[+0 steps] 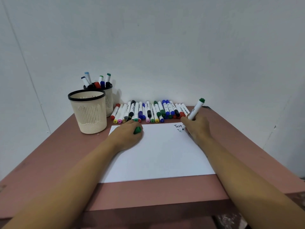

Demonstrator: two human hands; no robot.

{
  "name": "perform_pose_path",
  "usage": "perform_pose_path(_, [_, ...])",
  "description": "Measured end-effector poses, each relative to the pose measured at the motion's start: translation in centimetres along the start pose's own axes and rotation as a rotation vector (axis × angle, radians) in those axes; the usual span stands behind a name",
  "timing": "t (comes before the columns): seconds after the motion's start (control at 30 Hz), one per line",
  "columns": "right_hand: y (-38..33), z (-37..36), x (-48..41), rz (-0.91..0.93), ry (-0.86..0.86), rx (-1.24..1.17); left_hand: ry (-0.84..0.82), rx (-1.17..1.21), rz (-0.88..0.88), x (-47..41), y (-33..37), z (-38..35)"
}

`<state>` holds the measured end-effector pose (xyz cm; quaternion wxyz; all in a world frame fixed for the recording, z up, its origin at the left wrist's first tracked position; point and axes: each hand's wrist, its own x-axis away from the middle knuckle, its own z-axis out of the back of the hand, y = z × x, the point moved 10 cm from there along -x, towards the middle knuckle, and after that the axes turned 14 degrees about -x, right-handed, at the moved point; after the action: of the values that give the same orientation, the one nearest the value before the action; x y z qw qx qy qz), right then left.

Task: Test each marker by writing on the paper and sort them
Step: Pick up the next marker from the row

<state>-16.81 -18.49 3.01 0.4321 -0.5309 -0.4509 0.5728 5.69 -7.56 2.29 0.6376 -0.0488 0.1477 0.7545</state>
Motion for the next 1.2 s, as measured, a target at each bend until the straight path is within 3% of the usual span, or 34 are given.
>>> perform_pose_path(0.4, [-0.2,-0.4,-0.2,0.035,-0.029,0.055,0.001,0.0,-0.001,0.0,0.0,0.0])
perform_pose_path(0.67, [0.2,0.6,-0.4,0.001,0.056,-0.048,0.001,-0.006,-0.004,0.0,0.1,0.0])
perform_pose_path(1.0, [0.2,0.0,-0.4,0.004,-0.003,0.019,-0.007,-0.002,-0.001,0.0,0.1,0.1])
perform_pose_path(1.2, [0.4,0.3,-0.4,-0.031,0.009,-0.063,-0.008,0.0,-0.006,0.0,0.2,0.1])
